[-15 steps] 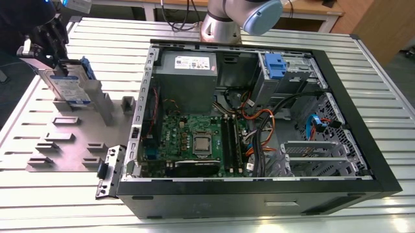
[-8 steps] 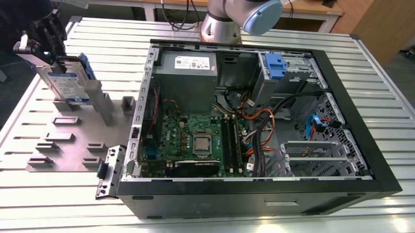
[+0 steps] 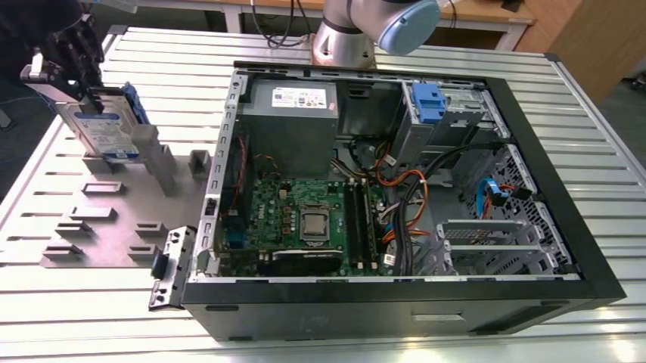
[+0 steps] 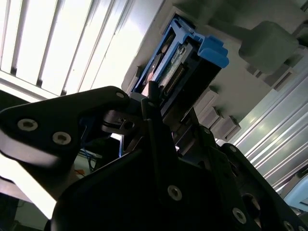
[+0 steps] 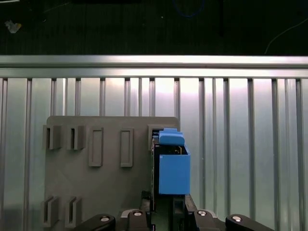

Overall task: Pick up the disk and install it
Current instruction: 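Pick up the disk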

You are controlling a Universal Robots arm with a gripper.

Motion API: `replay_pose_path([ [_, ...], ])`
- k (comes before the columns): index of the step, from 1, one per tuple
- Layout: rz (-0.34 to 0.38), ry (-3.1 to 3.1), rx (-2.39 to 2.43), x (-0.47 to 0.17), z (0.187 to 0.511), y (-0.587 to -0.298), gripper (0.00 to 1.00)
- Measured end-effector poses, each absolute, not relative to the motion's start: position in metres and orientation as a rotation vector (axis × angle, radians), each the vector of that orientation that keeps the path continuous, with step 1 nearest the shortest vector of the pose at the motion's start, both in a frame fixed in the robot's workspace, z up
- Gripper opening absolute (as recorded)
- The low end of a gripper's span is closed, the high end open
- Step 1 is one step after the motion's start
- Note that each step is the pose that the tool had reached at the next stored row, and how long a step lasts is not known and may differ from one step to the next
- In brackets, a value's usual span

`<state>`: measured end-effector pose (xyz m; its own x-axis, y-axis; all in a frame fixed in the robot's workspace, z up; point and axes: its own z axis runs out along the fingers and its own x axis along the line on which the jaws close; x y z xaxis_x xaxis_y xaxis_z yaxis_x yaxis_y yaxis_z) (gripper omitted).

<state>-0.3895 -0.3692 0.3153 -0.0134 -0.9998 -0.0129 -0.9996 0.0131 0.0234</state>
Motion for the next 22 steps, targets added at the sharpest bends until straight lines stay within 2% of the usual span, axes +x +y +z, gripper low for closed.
replay_pose_path([
  [7,-0.04,-2.231,2.201,-0.389,0.32,-0.369,0.35],
  [22,-0.04,-2.231,2.201,-0.389,0.371,-0.369,0.35],
])
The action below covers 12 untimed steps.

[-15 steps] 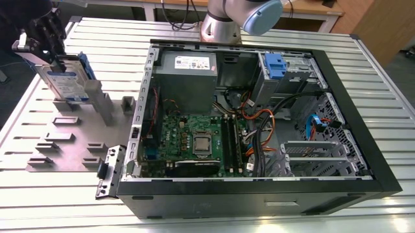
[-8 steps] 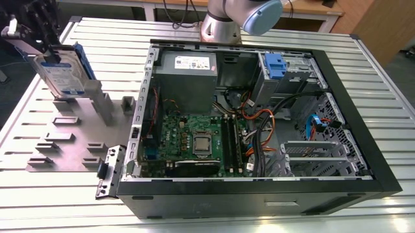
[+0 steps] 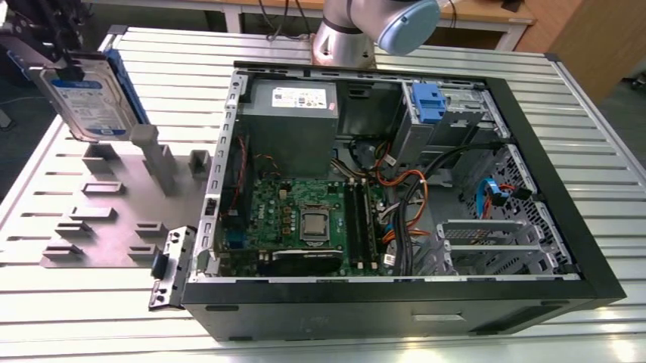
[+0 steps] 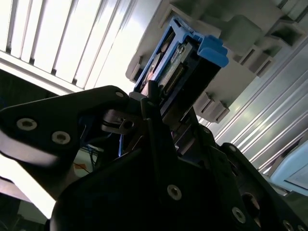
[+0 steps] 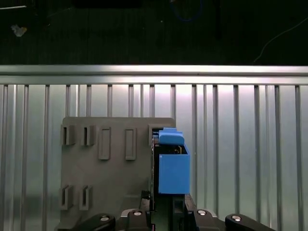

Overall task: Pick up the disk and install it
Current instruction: 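Pick up the disk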

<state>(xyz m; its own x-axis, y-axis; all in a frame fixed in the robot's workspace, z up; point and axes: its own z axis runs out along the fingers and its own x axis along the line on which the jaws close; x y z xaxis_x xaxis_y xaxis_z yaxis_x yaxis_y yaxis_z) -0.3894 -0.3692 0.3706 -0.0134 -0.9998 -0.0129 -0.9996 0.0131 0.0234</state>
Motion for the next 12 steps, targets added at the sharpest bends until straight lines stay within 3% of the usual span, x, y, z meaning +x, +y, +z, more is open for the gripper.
replay_pose_path([
  [12,-0.04,-2.231,2.201,-0.389,0.402,-0.369,0.35],
])
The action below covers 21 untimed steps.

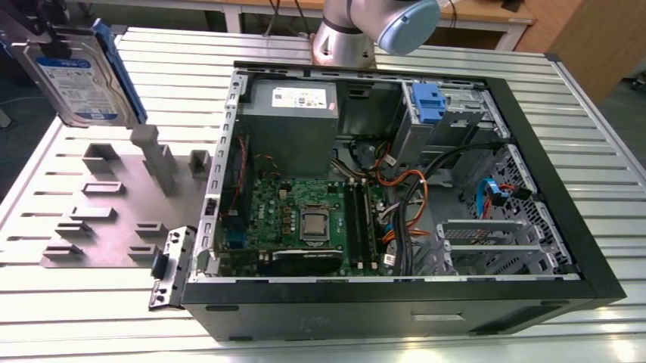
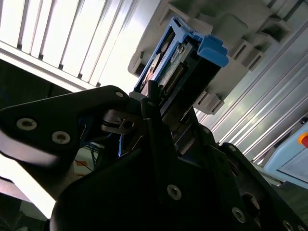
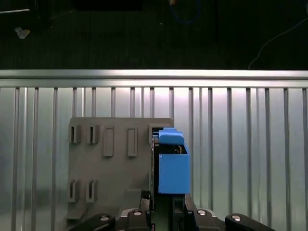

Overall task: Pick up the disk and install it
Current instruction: 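Pick up the disk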

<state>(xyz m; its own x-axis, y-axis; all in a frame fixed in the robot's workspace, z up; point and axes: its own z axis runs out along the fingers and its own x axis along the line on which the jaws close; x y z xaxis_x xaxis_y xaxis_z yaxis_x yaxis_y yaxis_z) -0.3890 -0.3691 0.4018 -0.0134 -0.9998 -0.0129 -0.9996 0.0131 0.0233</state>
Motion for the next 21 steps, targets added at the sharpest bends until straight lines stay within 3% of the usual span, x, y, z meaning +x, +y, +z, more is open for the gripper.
replay_pose_path([
  [21,-0.04,-2.231,2.201,-0.388,0.455,-0.369,0.35],
])
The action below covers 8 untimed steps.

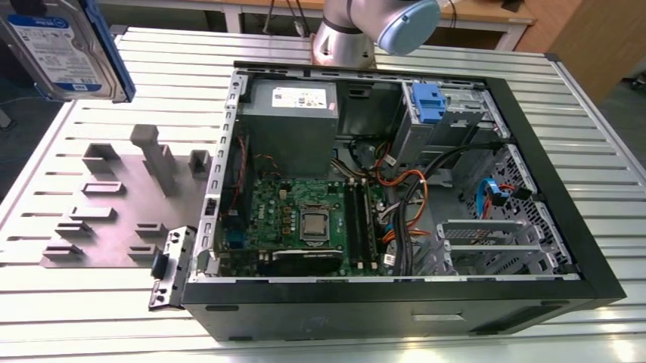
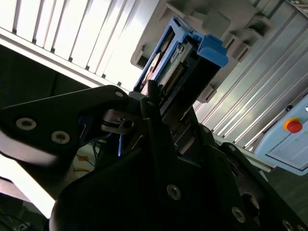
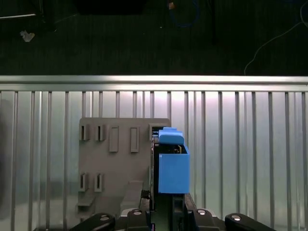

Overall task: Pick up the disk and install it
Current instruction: 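Pick up the disk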

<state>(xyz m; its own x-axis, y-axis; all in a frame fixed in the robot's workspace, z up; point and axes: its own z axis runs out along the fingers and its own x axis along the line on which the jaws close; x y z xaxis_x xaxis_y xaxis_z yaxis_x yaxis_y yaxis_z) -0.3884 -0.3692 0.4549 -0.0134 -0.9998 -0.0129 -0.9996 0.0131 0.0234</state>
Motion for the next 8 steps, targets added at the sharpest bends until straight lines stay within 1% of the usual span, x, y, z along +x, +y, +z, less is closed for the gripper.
replay_pose_path([
  [8,-0.04,-2.231,2.201,-0.388,0.471,-0.369,0.35],
])
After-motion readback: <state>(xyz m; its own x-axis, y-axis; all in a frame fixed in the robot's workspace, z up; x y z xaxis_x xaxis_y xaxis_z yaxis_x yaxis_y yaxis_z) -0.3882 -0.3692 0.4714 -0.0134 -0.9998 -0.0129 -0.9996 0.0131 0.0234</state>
